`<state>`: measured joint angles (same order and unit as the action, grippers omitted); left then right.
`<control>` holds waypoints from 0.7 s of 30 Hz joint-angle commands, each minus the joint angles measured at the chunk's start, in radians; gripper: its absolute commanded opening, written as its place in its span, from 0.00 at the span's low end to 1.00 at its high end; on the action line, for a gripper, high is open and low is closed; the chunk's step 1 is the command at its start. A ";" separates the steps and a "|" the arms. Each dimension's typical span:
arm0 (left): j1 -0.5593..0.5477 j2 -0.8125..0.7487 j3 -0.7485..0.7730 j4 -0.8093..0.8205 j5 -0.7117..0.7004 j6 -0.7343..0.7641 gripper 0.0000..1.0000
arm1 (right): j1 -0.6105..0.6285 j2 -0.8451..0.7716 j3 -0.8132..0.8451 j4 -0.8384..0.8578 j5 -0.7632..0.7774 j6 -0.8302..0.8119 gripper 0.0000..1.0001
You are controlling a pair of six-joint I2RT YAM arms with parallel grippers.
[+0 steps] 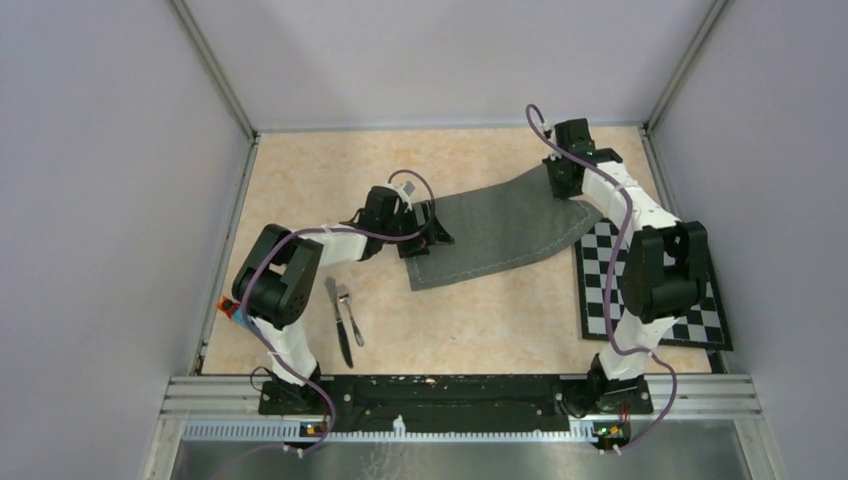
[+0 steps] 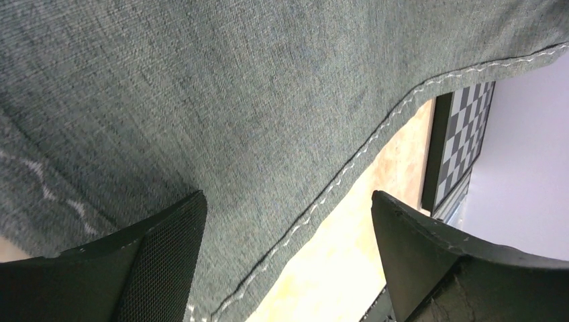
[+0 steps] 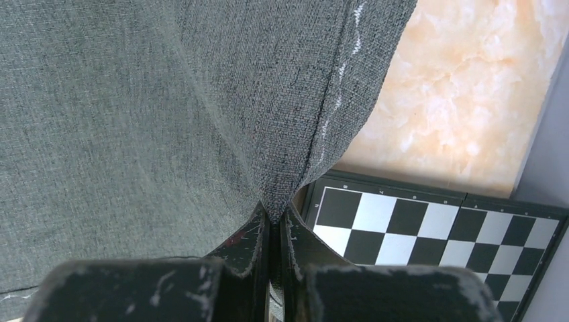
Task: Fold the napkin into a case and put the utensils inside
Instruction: Pick up the rectangle-folded napkin from the center of the board, then fold the rectangle-folded napkin at the center of the board.
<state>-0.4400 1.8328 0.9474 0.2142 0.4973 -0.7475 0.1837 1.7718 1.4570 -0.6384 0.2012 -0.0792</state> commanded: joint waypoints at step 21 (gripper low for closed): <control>0.349 -0.531 -0.291 -0.079 0.104 -0.006 0.98 | 0.437 0.188 0.121 0.051 -0.422 0.204 0.00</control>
<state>-0.1097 1.3731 0.6628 0.1444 0.5945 -0.7898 0.5964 1.9133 1.5208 -0.6598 -0.0380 0.0338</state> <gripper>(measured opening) 0.973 0.020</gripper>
